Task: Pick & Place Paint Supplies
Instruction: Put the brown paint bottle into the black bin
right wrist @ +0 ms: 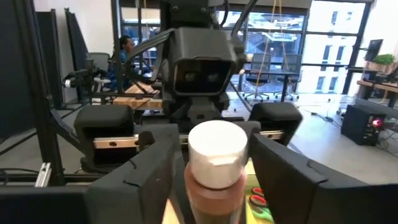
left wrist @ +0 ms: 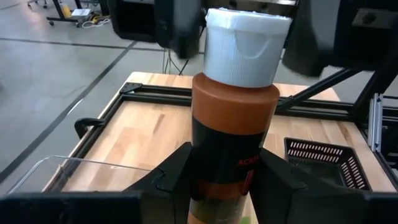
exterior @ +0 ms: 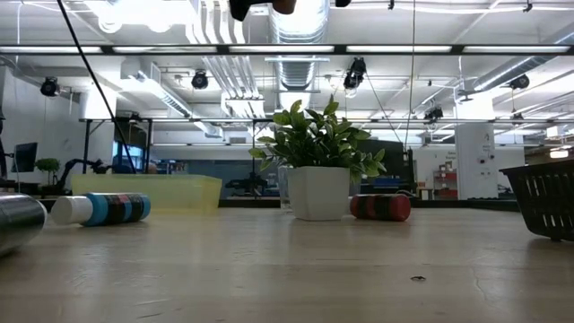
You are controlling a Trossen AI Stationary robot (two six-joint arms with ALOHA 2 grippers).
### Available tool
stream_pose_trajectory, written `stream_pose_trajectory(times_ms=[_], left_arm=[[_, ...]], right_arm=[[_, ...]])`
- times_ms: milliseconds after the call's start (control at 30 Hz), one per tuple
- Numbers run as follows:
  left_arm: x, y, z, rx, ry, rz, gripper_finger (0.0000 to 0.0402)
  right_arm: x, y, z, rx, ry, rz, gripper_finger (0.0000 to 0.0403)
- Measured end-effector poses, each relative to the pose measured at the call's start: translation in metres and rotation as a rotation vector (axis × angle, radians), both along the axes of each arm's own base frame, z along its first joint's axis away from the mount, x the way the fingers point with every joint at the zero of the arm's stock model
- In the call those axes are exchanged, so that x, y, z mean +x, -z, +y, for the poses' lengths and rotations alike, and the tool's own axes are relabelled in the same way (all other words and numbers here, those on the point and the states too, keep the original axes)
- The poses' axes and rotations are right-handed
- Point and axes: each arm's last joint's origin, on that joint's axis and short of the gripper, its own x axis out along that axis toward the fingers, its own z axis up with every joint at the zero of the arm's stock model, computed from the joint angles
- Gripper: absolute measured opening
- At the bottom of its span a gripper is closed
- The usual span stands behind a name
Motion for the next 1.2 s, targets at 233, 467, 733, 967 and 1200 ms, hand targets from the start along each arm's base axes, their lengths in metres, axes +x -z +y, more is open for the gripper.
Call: stream_pose_trajectory(times_ms=[233, 467, 733, 967, 1200], left_arm=[[0.000, 0.001, 0.000, -0.012, 0.000, 0.007, 0.0129], [0.000, 0.000, -0.002, -0.024, -0.001, -0.008, 0.0129], [0.000, -0.001, -0.002, -0.020, -0.004, -0.012, 0.0129], [0.000, -0.009, -0.002, 0.020, 0.007, -0.079, 0.0130], [-0.001, -0.010, -0.002, 0.010, 0.004, -0.070, 0.0194]], right_arm=[[0.006, 0.005, 0.000, 0.002, -0.046, 0.006, 0.0110], [0.003, 0.001, -0.002, -0.006, -0.052, -0.022, 0.0110], [0.001, -0.001, -0.001, 0.006, -0.057, -0.027, 0.0110], [-0.004, -0.007, -0.001, 0.020, -0.061, -0.049, 0.0110], [-0.015, -0.013, -0.001, 0.021, -0.046, -0.026, 0.0110]])
